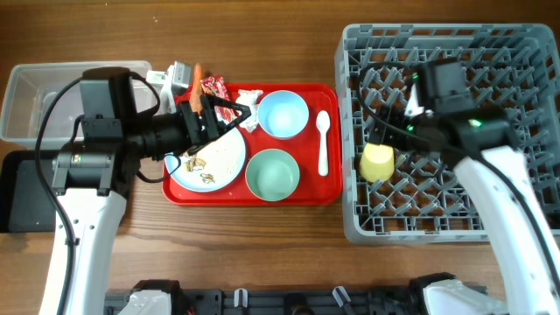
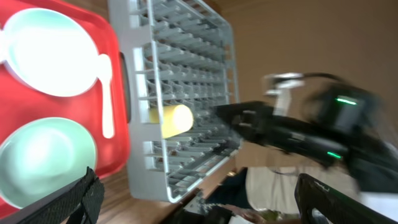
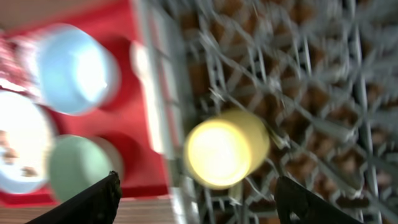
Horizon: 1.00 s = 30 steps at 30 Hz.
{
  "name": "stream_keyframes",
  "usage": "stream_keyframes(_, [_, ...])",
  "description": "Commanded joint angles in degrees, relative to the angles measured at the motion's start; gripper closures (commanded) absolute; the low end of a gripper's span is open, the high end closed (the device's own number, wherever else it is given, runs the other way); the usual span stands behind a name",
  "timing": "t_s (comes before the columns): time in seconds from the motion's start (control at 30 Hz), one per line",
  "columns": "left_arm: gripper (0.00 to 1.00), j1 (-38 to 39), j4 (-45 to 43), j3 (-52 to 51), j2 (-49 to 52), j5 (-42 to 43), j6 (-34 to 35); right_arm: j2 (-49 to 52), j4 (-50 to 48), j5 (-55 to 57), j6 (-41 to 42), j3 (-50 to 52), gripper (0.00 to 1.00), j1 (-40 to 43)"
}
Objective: Sort waste into correct bins and load items into the dishwasher rack
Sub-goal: 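Lower the yellow cup into the dish rack and open the right gripper, then grasp the mint green bowl on the red tray with the right gripper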
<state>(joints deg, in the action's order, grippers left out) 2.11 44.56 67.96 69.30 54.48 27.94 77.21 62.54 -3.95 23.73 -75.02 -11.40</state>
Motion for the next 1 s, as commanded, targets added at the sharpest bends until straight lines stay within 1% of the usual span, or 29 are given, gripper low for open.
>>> stream_keyframes(0.0, [0.0, 3.3, 0.0, 0.7, -0.5, -13.0, -0.5, -6.9, -1.8, -5.0, -4.5, -3.8, 0.18, 0.2])
stream_keyframes(0.07, [0.01, 8.2, 0.0, 0.7, 0.1, -27.2, -0.5, -9.6, -2.4, -4.9, -4.5, -3.8, 0.18, 0.2])
stream_keyframes(0.1, [0.01, 11.7, -0.1, 0.7, 1.2, -38.4, -0.5, -10.7, -2.5, -4.9, -4.2, -3.8, 0.19, 0.2])
stream_keyframes(0.17, [0.02, 16.1, -0.5, 0.7, 4.1, -52.9, -0.5, -12.2, -2.9, -5.0, -4.0, -3.8, 0.19, 0.2])
stream_keyframes(0.2, [0.02, 17.7, -0.8, 0.7, 5.9, -56.1, -0.4, -12.7, -3.3, -5.0, -4.1, -3.8, 0.19, 0.2])
stream_keyframes(0.27, [0.02, 20.4, -2.4, 0.7, 10.5, -56.4, -0.5, -13.6, -3.8, -7.2, -4.9, -3.8, 0.23, 0.2])
stream_keyframes(0.3, [0.04, 21.5, -2.6, 0.7, 12.6, -56.4, -0.5, -13.6, -3.8, -9.4, -6.6, -3.7, 0.27, 0.2])
stream_keyframes(0.33, [0.09, 22.2, -2.5, 0.7, 13.7, -56.3, -0.5, -13.5, -3.7, -12.5, -8.4, -3.7, 0.33, 0.0])
stream_keyframes(0.37, [0.11, 22.9, -2.6, 0.7, 14.2, -56.3, -0.5, -12.9, -3.4, -14.8, -8.6, -3.4, 0.35, -0.9])
stream_keyframes(0.43, [0.09, 23.0, -1.6, 1.8, 13.0, -56.6, -0.4, -11.1, -3.1, -15.2, -8.7, -2.6, 0.35, -3.8])
stream_keyframes(0.5, [0.08, 21.8, 2.9, 5.8, 9.7, -58.3, 0.4, -7.3, -4.2, -14.1, -8.2, -0.8, 0.35, -8.9])
stream_keyframes(0.6, [0.05, 19.4, 10.2, 11.8, 4.1, -60.5, 1.3, 0.8, -5.8, -8.7, -4.3, -0.4, 0.35, -16.2])
stream_keyframes(0.63, [0.0, 18.3, 11.9, 13.5, 1.6, -60.5, 1.3, 4.3, -6.8, -7.0, -3.4, -0.4, 0.35, -18.6])
stream_keyframes(0.7, [0.0, 16.4, 13.0, 14.2, -3.5, -60.6, 1.3, 10.5, -8.8, -4.3, -0.2, -0.4, 0.35, -21.8])
stream_keyframes(0.77, [0.0, 14.3, 14.6, 14.2, -8.8, -60.6, 1.2, 17.8, -10.3, -0.4, 2.0, -0.4, 0.35, -22.8])
stream_keyframes(0.83, [0.0, 12.8, 15.8, 14.2, -12.1, -60.6, 1.2, 23.1, -11.9, 0.6, 1.9, -0.4, 0.35, -22.8])
stream_keyframes(0.87, [0.0, 12.4, 16.3, 14.2, -13.5, -60.6, 1.2, 25.6, -12.8, 0.5, 1.7, -0.4, 0.36, -22.7])
stream_keyframes(0.93, [0.0, 12.1, 16.8, 14.2, -15.9, -60.6, 0.8, 30.3, -13.5, -1.1, 1.3, -0.4, 0.46, -22.8])
stream_keyframes(0.97, [0.0, 12.1, 17.0, 14.2, -16.5, -60.6, 0.8, 31.8, -13.8, -1.4, 1.3, -0.4, 0.47, -22.8])
